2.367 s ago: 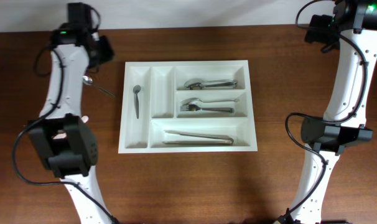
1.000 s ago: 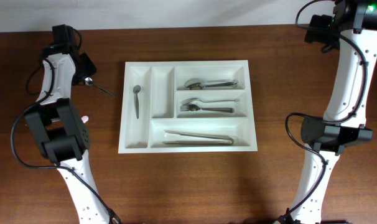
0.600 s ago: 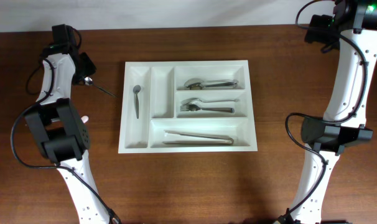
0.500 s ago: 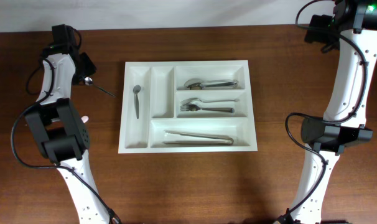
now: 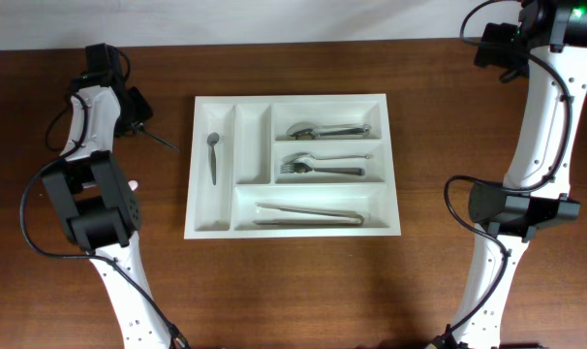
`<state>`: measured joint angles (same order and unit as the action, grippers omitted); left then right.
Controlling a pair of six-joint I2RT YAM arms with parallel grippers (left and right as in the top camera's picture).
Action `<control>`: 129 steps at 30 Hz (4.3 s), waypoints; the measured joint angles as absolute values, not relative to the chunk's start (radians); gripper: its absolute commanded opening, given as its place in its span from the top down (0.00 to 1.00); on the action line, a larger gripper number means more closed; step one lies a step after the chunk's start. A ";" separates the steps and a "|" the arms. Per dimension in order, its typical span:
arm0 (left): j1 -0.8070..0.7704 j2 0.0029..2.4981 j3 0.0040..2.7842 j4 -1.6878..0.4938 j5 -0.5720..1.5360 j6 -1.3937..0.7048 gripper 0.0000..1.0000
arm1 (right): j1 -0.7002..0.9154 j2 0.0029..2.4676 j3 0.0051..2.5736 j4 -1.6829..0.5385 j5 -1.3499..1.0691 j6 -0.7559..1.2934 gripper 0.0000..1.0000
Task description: Pack container
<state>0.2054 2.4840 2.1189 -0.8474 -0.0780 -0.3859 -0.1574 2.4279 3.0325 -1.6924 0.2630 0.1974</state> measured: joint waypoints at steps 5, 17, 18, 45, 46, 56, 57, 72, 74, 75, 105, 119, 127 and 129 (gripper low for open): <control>0.205 2.484 2.119 -0.847 -0.078 -0.386 0.52 | -0.157 2.428 3.033 -1.692 0.263 0.197 0.01; 0.205 2.497 2.119 -0.846 -0.068 -0.389 0.74 | -0.157 2.428 3.033 -1.692 0.263 0.197 0.01; 0.205 2.497 2.119 -0.846 -0.068 -0.387 0.75 | -0.157 2.428 3.033 -1.692 0.263 0.197 0.01; 0.205 2.497 2.119 -0.844 -0.056 -0.387 0.98 | -0.157 2.428 3.033 -1.692 0.263 0.197 0.01; 0.205 2.497 2.119 -0.844 -0.056 -0.387 0.98 | -0.157 2.428 3.033 -1.692 0.263 0.197 0.01; 0.205 2.497 2.128 -0.847 -0.025 -0.387 0.98 | -0.157 2.428 3.033 -1.692 0.263 0.198 0.01; 0.205 2.497 2.136 -0.850 -0.022 -0.387 0.98 | -0.157 2.428 3.033 -1.692 0.263 0.197 0.01; 0.205 2.497 2.493 -1.111 -0.003 -0.321 0.98 | -0.157 2.428 3.033 -1.692 0.263 0.197 0.01; 0.205 2.497 2.537 -1.163 -0.003 -0.287 0.98 | -0.157 2.428 3.033 -1.692 0.263 0.197 0.01; 0.205 2.497 2.555 -1.186 -0.003 -0.273 0.98 | -0.157 2.428 3.033 -1.692 0.263 0.197 0.01; -0.086 2.497 2.639 -1.507 0.166 0.379 0.98 | -0.157 2.428 3.033 -1.692 0.263 0.198 0.01; -0.076 2.497 2.363 -1.450 0.171 0.450 0.98 | -0.157 2.428 3.033 -1.692 0.263 0.197 0.01; -0.076 2.497 2.324 -1.391 0.174 0.453 0.96 | -0.157 2.428 3.033 -1.692 0.263 0.197 0.01; -0.076 2.497 2.324 -1.386 0.174 0.454 0.91 | -0.157 2.428 3.033 -1.692 0.263 0.198 0.01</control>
